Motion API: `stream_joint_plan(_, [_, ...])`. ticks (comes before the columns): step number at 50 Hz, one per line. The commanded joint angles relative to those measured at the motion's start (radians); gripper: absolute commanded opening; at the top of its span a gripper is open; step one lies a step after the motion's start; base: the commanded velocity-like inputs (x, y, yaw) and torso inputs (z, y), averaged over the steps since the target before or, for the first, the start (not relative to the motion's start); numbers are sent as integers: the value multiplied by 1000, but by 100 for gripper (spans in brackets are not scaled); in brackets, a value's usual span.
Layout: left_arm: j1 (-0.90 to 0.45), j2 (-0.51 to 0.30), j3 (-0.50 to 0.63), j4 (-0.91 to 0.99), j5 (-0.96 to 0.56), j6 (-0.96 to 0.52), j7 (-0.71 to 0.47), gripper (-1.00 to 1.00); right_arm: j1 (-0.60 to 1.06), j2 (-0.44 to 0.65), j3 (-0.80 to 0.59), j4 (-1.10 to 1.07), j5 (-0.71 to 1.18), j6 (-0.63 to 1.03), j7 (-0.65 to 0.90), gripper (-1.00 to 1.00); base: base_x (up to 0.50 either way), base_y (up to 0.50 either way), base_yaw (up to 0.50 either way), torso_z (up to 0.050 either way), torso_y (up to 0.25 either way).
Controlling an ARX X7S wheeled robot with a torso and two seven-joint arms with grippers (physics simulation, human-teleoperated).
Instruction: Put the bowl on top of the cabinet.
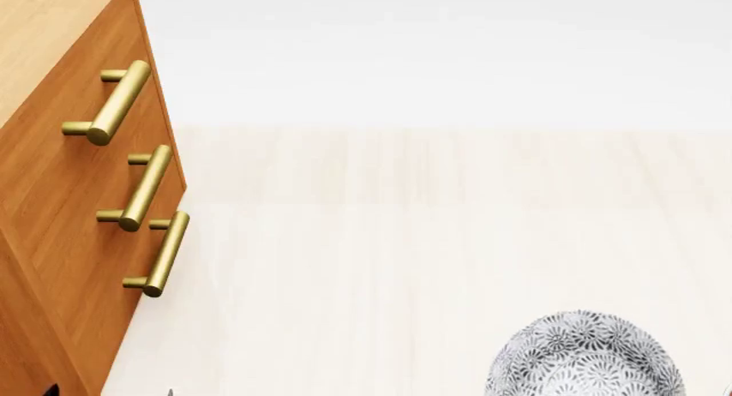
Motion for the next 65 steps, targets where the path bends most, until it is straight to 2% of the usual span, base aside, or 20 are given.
stream_joint_plan(1, [-4, -3, 4, -4, -3, 2, -3, 100, -15, -1, -13, -3, 7, -11, 47, -100, 0, 0, 0, 0, 0])
stream_joint_plan(7, [35, -23, -13, 52, -20, 15, -7, 100, -24, -7, -54, -36, -33, -28, 24, -100, 0, 0, 0, 0, 0])
stream_joint_plan(29, [83, -55, -31, 120, -55, 45, -4, 100, 33, 88, -128, -345, -147, 105, 252, -100, 0, 0, 0, 0, 0])
stream_joint_plan(41, [104, -67, -47, 143, -66, 60, -14, 100, 218, 151, -224, -463, -248, 307, 406, -100, 0, 0, 0, 0, 0])
stream_joint_plan(46, [105, -66, -43, 144, -65, 57, -17, 100, 352, 145, -264, -409, -299, 404, 479, -100, 0, 0, 0, 0, 0])
stream_joint_plan(49, [109, -69, -45, 149, -64, 62, -20, 100, 455, 123, -284, -297, -319, 438, 478, -100, 0, 0, 0, 0, 0])
stream_joint_plan(65, [98, -70, -37, 140, -68, 60, -20, 100, 593, 109, -308, -187, -326, 511, 478, -100, 0, 0, 0, 0, 0])
